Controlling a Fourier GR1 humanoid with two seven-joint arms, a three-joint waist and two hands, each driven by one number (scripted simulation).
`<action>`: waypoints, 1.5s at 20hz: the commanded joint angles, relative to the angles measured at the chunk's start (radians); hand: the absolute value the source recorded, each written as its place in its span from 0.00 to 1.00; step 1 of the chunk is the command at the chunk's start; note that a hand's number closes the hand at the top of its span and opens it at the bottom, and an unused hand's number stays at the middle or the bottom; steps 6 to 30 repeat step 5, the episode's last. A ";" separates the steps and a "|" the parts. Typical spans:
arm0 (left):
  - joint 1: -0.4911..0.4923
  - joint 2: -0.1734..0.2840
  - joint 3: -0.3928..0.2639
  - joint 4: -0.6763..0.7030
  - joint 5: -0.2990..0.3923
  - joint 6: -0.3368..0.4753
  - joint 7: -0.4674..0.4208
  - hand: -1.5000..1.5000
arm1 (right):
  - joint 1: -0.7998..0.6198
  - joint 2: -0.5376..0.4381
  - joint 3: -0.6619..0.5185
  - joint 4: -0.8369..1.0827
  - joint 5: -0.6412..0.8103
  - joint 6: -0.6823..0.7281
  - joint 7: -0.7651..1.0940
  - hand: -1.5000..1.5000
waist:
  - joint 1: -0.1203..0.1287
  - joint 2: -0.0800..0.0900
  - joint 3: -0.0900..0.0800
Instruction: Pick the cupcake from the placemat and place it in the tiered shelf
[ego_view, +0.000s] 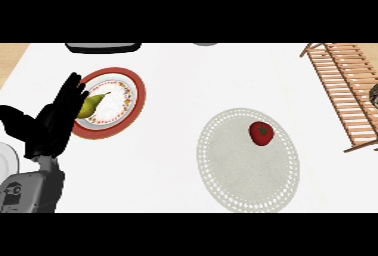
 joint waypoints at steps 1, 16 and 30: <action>-0.045 0.035 0.031 0.040 0.009 -0.013 0.005 0.50 | 0.113 -0.002 -0.094 -0.052 -0.074 0.140 -0.078 0.00 | -0.003 0.001 0.000; -0.019 0.010 0.004 0.056 -0.002 -0.023 -0.028 0.50 | 0.177 0.057 -0.105 -0.146 -0.059 0.164 -0.114 0.00 | 0.008 0.003 -0.001; -0.019 0.010 0.004 0.056 -0.002 -0.023 -0.028 0.50 | 0.177 0.057 -0.105 -0.146 -0.059 0.164 -0.114 0.00 | 0.008 0.003 -0.001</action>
